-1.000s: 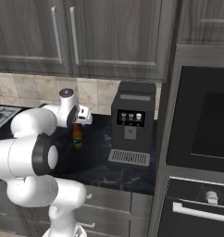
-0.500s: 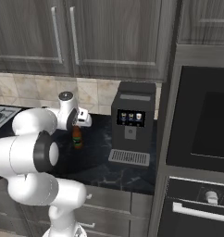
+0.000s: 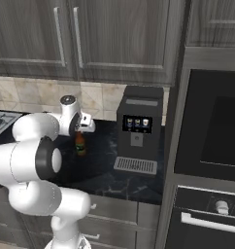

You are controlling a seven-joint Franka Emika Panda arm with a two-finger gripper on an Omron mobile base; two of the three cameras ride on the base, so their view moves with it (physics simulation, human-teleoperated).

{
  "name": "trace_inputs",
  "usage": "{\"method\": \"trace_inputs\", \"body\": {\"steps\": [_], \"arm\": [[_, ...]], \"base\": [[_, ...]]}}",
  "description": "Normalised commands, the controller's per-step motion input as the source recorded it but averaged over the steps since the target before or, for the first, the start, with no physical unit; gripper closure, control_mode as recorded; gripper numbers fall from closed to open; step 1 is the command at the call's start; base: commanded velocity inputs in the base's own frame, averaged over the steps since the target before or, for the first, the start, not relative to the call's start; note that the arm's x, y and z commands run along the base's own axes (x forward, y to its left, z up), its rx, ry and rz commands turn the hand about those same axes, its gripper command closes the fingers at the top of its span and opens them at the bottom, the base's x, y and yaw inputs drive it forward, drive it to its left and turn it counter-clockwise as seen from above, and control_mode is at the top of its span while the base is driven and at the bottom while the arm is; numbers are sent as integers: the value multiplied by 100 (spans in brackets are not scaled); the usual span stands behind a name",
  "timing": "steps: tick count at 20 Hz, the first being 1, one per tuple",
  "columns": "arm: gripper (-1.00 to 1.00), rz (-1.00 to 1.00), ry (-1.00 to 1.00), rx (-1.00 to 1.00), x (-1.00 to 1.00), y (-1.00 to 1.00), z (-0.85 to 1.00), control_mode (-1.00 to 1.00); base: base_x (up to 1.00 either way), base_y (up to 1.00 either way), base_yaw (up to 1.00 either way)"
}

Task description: Move the drinks to the dining counter.

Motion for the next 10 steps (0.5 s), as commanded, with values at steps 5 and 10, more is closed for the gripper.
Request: {"method": "trace_inputs", "body": {"steps": [5,10], "arm": [[100,4,-19,0,-78,0,43,-100],[100,3,-18,0,-76,-2,48,-100]], "base": [[0,0,0],[0,0,0]]}}
